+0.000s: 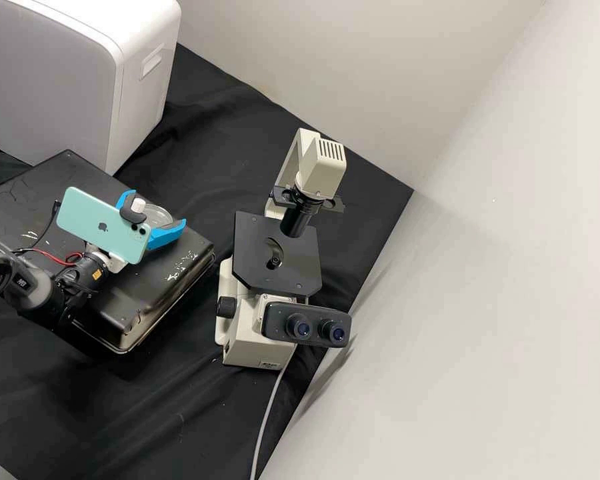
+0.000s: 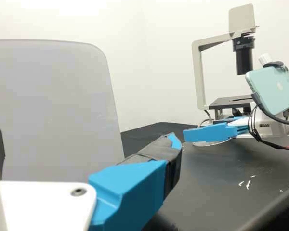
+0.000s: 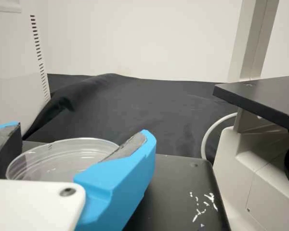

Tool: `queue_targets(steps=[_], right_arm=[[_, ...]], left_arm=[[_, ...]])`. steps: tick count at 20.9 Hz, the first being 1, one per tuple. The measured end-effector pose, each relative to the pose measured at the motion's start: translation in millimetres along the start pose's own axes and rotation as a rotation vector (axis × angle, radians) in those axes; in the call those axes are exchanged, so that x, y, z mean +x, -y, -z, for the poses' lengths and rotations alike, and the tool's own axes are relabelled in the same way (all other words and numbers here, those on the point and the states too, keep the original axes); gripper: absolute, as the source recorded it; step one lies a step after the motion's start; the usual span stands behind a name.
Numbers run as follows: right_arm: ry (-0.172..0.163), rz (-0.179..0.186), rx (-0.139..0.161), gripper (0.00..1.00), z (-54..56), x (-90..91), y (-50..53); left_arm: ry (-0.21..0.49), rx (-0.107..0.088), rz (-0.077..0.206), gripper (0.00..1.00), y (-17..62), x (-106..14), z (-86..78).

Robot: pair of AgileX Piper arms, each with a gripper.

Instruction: Place the petri dish on the bench

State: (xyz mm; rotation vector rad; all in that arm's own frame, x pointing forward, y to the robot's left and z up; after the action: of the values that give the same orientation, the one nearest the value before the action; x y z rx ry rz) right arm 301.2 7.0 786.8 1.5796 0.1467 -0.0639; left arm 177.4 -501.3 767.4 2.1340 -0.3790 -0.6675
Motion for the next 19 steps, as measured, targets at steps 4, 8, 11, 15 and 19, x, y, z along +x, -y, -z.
queue_targets(steps=[4,8,11,15,19], right_arm=[[0.02,-0.019,0.005,0.0,-5.8,-1.4,-5.4],[0.04,-0.032,0.014,0.0,-11.9,-6.1,-8.3],[0.038,-0.039,0.014,1.0,-12.5,-7.2,-8.9],[0.037,-0.039,0.014,1.0,-12.4,-7.2,-9.0],[0.037,-0.039,0.014,1.0,-12.4,-7.2,-9.0]], left_arm=[[0.0,0.0,0.0,1.0,0.0,0.0,0.0],[0.0,0.0,0.0,1.0,0.0,0.0,0.0],[0.0,0.0,0.0,1.0,0.0,0.0,0.0],[0.0,0.0,0.0,1.0,0.0,0.0,0.0],[0.0,0.0,0.0,1.0,0.0,0.0,0.0]])
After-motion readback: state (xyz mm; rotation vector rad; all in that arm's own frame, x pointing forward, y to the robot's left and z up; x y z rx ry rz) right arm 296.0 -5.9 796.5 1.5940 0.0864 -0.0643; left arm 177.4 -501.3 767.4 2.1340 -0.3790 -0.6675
